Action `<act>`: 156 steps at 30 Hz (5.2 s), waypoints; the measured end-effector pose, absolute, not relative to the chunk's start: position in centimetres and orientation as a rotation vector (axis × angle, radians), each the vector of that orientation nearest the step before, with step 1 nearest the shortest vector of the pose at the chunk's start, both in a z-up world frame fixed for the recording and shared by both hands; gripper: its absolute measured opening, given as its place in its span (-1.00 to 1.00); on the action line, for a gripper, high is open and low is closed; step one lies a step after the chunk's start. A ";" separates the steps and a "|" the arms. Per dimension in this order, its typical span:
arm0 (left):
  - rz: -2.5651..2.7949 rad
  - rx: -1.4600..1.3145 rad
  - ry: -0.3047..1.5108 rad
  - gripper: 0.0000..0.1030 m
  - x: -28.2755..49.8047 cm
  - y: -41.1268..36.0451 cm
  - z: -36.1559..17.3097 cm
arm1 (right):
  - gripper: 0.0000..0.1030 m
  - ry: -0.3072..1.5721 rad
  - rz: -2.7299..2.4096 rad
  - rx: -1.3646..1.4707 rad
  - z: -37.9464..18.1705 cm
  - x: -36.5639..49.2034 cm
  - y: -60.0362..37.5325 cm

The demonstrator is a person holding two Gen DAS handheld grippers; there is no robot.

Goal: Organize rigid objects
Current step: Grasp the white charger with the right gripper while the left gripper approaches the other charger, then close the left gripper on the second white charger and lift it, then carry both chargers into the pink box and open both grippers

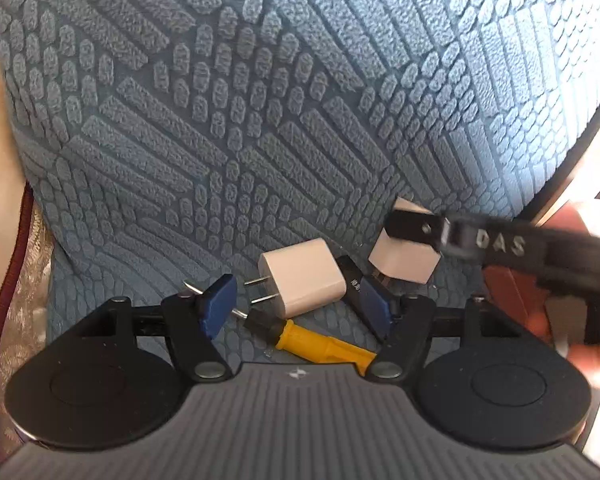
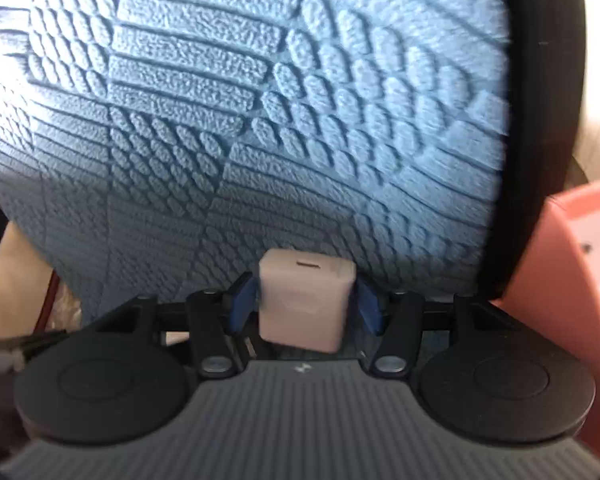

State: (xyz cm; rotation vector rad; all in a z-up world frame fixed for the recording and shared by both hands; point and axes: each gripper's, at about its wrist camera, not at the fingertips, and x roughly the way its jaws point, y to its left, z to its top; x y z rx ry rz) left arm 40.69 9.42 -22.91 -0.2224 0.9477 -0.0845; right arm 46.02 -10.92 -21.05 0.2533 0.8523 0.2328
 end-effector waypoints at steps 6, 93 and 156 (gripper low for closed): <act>-0.103 -0.206 0.934 0.42 41.1 8.9 -24.4 | 0.05 0.878 0.242 0.235 -20.9 46.4 -11.0; -0.049 -0.375 0.776 -0.10 17.2 7.0 -15.0 | 0.05 0.763 0.302 0.006 -12.4 19.8 -10.7; -0.339 -0.330 0.657 -0.10 22.1 -14.7 -3.6 | 0.05 0.603 0.080 0.086 -2.6 16.5 -30.9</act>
